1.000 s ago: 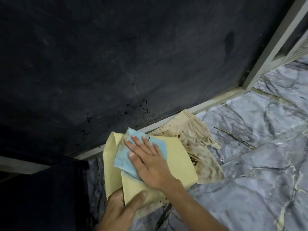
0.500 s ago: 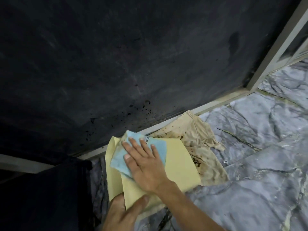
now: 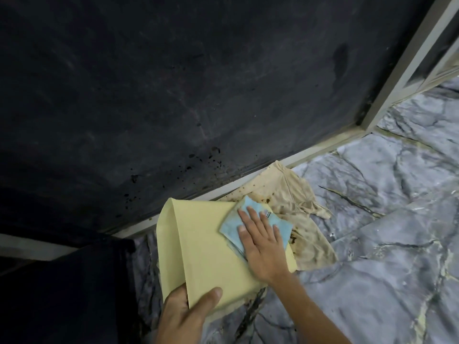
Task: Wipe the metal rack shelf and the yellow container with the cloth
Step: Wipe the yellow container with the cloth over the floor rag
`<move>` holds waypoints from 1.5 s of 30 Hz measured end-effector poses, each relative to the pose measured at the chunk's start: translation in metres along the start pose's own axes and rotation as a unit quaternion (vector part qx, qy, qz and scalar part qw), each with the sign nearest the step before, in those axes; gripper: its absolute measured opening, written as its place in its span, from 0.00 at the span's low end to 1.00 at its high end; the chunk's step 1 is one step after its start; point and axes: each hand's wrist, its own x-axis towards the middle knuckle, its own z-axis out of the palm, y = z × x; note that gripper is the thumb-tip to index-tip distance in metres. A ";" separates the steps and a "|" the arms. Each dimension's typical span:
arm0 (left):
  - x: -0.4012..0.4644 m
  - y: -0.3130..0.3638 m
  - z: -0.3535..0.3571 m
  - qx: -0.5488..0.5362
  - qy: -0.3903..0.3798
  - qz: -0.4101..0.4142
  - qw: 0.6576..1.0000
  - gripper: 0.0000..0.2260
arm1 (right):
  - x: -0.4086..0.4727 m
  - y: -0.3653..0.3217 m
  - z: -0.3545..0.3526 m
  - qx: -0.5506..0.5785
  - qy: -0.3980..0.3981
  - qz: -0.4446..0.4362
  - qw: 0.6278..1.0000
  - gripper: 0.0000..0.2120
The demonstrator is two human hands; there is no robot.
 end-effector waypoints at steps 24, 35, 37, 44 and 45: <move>0.009 -0.024 0.003 -0.048 0.050 -0.025 0.997 0.15 | -0.002 -0.019 -0.001 -0.060 -0.012 0.004 0.998 0.28; 0.006 -0.002 -0.005 -0.032 -0.063 -0.033 0.997 0.12 | -0.003 -0.008 -0.004 -0.073 -0.018 0.079 0.994 0.29; 0.007 0.000 -0.006 -0.020 -0.056 -0.027 0.998 0.09 | -0.004 -0.041 0.006 -0.049 -0.058 -0.009 0.997 0.28; 0.010 -0.002 -0.006 0.026 -0.096 -0.035 0.994 0.12 | 0.027 -0.068 -0.002 -0.059 -0.058 -0.062 0.995 0.25; 0.013 0.002 -0.005 0.015 -0.091 -0.051 0.994 0.11 | 0.025 -0.061 -0.003 -0.052 -0.059 -0.064 0.995 0.25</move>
